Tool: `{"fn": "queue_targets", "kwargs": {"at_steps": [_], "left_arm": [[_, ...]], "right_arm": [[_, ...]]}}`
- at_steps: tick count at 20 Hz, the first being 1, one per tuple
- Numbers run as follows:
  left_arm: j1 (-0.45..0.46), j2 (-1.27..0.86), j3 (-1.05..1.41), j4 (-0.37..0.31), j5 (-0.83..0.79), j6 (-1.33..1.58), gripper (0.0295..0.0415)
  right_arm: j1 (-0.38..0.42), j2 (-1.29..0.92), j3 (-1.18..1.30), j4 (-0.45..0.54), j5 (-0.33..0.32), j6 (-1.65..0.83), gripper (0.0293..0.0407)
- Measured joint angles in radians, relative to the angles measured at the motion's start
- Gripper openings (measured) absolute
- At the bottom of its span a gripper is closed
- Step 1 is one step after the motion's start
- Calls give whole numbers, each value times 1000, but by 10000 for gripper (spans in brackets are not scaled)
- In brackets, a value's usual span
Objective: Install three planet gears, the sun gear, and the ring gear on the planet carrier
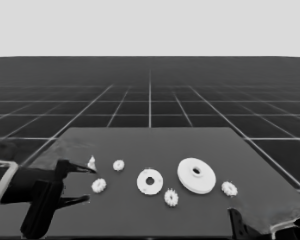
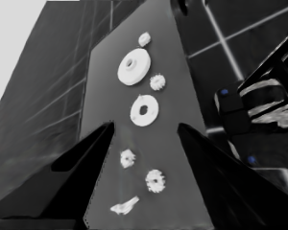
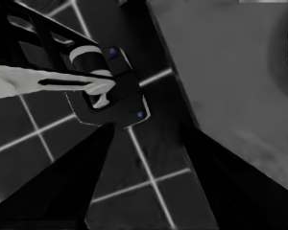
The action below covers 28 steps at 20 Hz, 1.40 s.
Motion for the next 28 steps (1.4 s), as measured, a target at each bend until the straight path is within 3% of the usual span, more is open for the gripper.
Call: {"fn": "queue_targets", "kwargs": {"at_steps": [1, 2, 3, 4, 5, 6, 7, 8, 10, 12, 13, 14, 15, 16, 19, 23, 25, 28], "left_arm": [[-26, 1, -28, 30, -20, 1, 297], [-42, 1, -46, 47, -31, 2, 314], [-51, 2, -56, 58, -38, 2, 346], [-11, 144, -117, 480, 380, -483, 380], [-8, 346, -214, 355, 823, -982, 401], [-2, 469, -387, 99, 930, -1288, 401], [14, 519, -538, -61, 911, -1416, 394], [28, 544, -644, -152, 889, -1467, 389], [43, 570, -760, -237, 869, -1495, 385], [49, 580, -807, -266, 864, -1498, 385], [51, 583, -818, -272, 863, -1498, 385], [207, 581, -817, -101, 788, -1502, 385], [341, 597, -858, -1, 741, -1488, 385], [411, 617, -908, 50, 708, -1469, 385], [479, 649, -985, 98, 664, -1440, 385], [487, 654, -998, 102, 658, -1433, 385], [488, 655, -1002, 105, 656, -1431, 314], [490, 656, -1004, 106, 654, -1431, 312]], "right_arm": [[20, -6, -23, -31, -10, 1, 308], [32, -9, -37, -49, -15, 2, 337], [39, -11, -45, -60, -19, 3, 368], [43, -12, -50, -66, -21, 3, 380], [45, -13, -52, -70, -22, 3, 383], [47, -13, -54, -72, -23, 3, 384], [47, -13, -55, -73, -23, 3, 384], [48, -14, -55, -74, -23, 3, 385], [48, -14, -55, -75, -23, 3, 385], [48, -14, -56, -75, -23, 3, 385], [48, -14, -56, -75, -23, 3, 385], [48, -14, -56, -75, -23, 3, 385], [48, -14, -56, -75, -23, 3, 385], [48, -14, -56, -75, -23, 3, 385], [48, -14, -56, -75, -23, 3, 385], [48, -14, -56, -75, -23, 3, 385], [48, -14, -56, -75, -23, 3, 385], [48, -14, -56, -75, -23, 3, 385]]}}
